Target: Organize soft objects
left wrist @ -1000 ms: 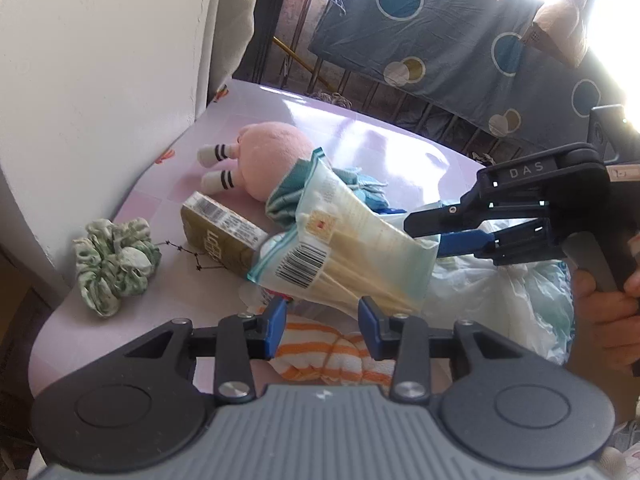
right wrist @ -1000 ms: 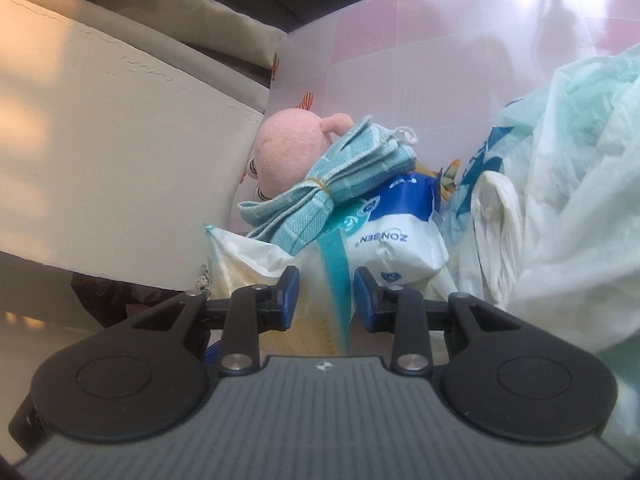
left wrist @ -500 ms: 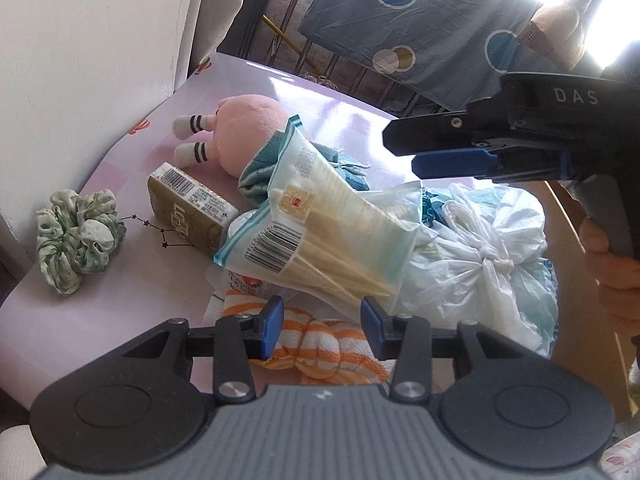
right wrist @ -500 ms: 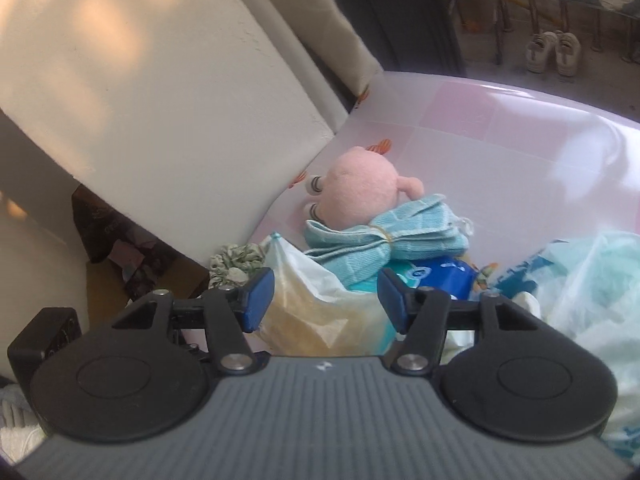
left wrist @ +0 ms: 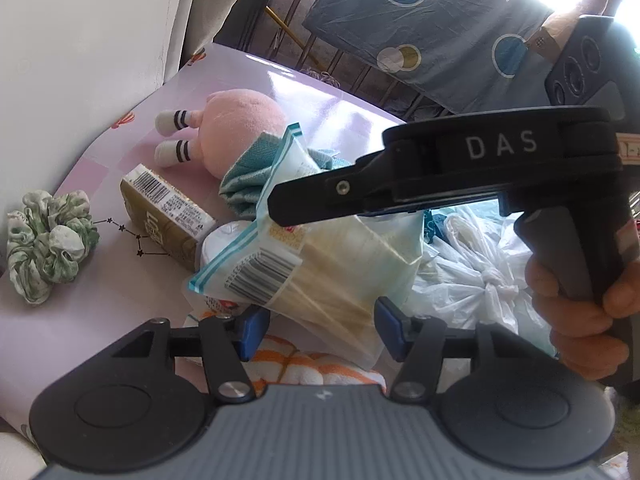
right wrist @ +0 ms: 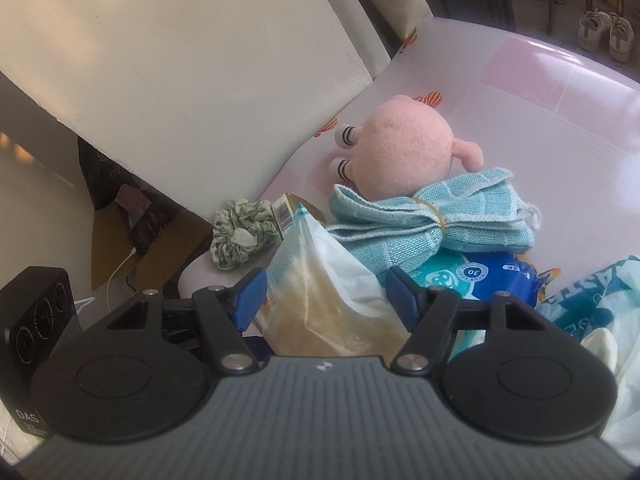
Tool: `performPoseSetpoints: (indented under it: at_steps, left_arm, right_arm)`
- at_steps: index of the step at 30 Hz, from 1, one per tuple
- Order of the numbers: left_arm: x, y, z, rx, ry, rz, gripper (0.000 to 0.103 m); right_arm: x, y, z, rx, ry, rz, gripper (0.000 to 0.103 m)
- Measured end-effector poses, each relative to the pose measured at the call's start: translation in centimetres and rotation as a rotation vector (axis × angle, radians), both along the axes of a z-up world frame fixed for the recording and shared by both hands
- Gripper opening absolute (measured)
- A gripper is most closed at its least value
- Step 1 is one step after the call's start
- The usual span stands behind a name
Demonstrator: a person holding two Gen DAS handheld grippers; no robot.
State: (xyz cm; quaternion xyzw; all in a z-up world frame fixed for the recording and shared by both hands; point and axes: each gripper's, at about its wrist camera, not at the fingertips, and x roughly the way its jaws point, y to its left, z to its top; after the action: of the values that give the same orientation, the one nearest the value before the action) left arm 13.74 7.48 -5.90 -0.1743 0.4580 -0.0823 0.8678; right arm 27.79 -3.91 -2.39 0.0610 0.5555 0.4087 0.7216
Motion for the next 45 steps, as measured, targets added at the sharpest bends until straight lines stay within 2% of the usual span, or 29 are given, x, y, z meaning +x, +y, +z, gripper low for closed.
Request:
performPoseSetpoints:
  at_steps: [2, 4, 7, 16, 24, 30, 34, 38, 45]
  left_arm:
    - [0.0, -0.3, 0.4, 0.006, -0.010, 0.004, 0.058]
    - [0.0, -0.5, 0.9, 0.001, -0.023, 0.011, 0.058]
    - [-0.3, -0.6, 1.4, -0.003, -0.035, 0.021, 0.058]
    - [-2.4, -1.5, 5.6, 0.024, -0.129, 0.001, 0.058]
    - [-3.9, -4.9, 11.0, 0.091, -0.240, -0.081, 0.058]
    - [-4.2, -9.7, 14.0, 0.109, -0.311, -0.205, 0.058]
    - [-3.4, -14.4, 14.9, 0.107, -0.327, -0.319, 0.059]
    - [-1.5, -19.7, 14.5, 0.074, -0.297, -0.424, 0.059]
    - [2.6, -30.1, 11.6, 0.076, -0.221, -0.586, 0.059]
  right_arm:
    - [-0.4, 0.0, 0.3, -0.018, -0.016, -0.001, 0.060]
    - [-0.8, 0.1, 0.6, -0.044, -0.033, -0.001, 0.047]
    - [-1.2, -0.4, 1.4, -0.034, -0.034, -0.025, 0.041]
    - [-3.6, -2.5, 6.0, 0.030, -0.098, -0.087, 0.039]
    - [-6.2, -7.1, 11.7, 0.119, -0.169, -0.204, 0.039]
    - [-8.5, -13.8, 15.0, 0.166, -0.212, -0.346, 0.039]
    - [-10.1, -19.6, 15.7, 0.178, -0.223, -0.460, 0.039]
    - [-11.0, -26.6, 14.6, 0.191, -0.180, -0.601, 0.039]
    - [-12.1, -38.5, 10.0, 0.195, -0.086, -0.815, 0.039]
